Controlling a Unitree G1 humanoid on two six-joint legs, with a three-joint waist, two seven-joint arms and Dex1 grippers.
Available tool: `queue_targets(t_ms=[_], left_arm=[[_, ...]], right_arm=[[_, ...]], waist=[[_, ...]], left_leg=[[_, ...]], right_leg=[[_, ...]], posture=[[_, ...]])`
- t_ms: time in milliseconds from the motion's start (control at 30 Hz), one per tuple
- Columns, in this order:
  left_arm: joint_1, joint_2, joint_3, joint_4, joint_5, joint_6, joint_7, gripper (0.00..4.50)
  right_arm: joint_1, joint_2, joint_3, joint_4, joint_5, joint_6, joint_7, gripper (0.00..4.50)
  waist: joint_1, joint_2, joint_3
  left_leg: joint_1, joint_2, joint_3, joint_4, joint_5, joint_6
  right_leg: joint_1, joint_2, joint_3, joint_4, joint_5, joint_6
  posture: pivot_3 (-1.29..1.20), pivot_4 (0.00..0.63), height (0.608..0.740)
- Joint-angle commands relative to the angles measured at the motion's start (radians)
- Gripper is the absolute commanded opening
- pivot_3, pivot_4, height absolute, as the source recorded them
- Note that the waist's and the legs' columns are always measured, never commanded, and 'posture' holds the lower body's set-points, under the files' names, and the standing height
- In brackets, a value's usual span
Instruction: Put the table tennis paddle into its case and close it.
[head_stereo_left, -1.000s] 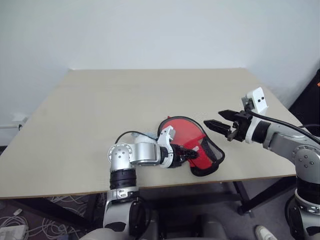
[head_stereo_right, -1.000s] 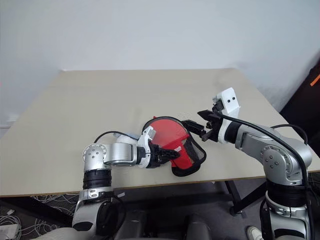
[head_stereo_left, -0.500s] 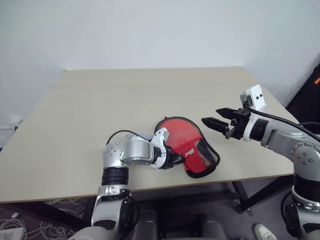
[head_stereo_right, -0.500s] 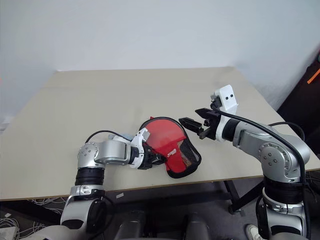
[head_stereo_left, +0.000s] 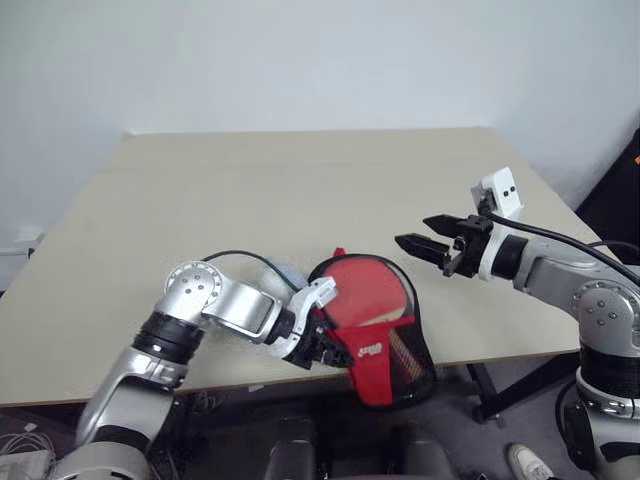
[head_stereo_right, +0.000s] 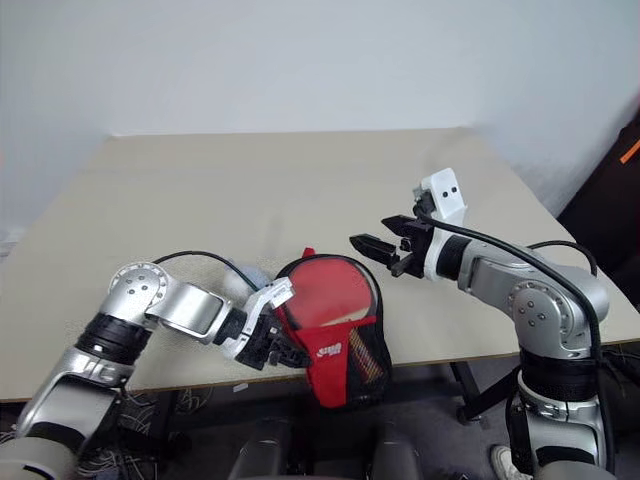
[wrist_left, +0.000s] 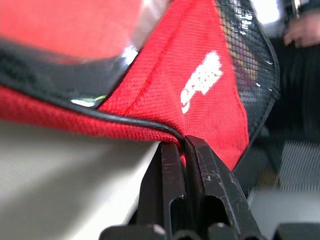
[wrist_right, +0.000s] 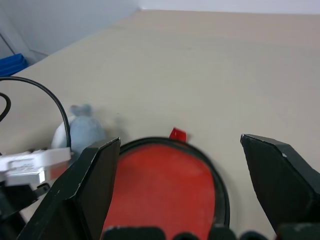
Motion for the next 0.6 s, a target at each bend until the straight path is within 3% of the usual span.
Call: queue_targets(t_ms=[33, 233, 500, 600], left_arm=[[-0.032, 0.043, -0.056, -0.1, -0.012, 0.0, -0.124, 0.04], [-0.032, 0.112, -0.095, -0.176, 0.055, -0.016, -0.24, 0.04], [-0.014, 0.07, -0.064, -0.159, 0.233, -0.059, -0.275, 0.04], [-0.004, 0.056, -0.056, -0.159, 0.237, -0.068, -0.274, 1.01]], right_arm=[[-0.024, 0.002, -0.003, -0.006, -0.002, -0.025, 0.007, 4.2], [-0.024, 0.006, 0.004, 0.001, -0.007, -0.028, 0.015, 4.2], [-0.01, 0.01, 0.005, -0.009, -0.001, -0.024, 0.011, 4.2], [-0.007, 0.012, 0.009, -0.011, -0.001, -0.023, 0.012, 4.2]], waist=[[0.0, 0.0, 0.0], [-0.001, 0.002, 0.002], [-0.001, 0.003, 0.002], [-0.001, 0.003, 0.002]], left_leg=[[0.0, 0.0, 0.0, 0.0, 0.0, 0.0], [-0.001, 0.0, 0.0, -0.001, 0.001, -0.001], [-0.001, 0.0, 0.0, -0.001, 0.002, -0.002], [-0.001, 0.0, 0.0, -0.001, 0.002, -0.002]], right_leg=[[0.0, 0.0, 0.0, 0.0, 0.0, 0.0], [-0.001, 0.0, 0.0, 0.0, 0.0, 0.0], [-0.001, 0.001, 0.0, 0.0, 0.0, 0.0], [-0.001, 0.001, 0.0, 0.0, 0.0, 0.0]], posture=[[0.0, 0.0, 0.654], [0.0, 0.0, 0.654], [0.0, 0.0, 0.654], [0.0, 0.0, 0.654]])
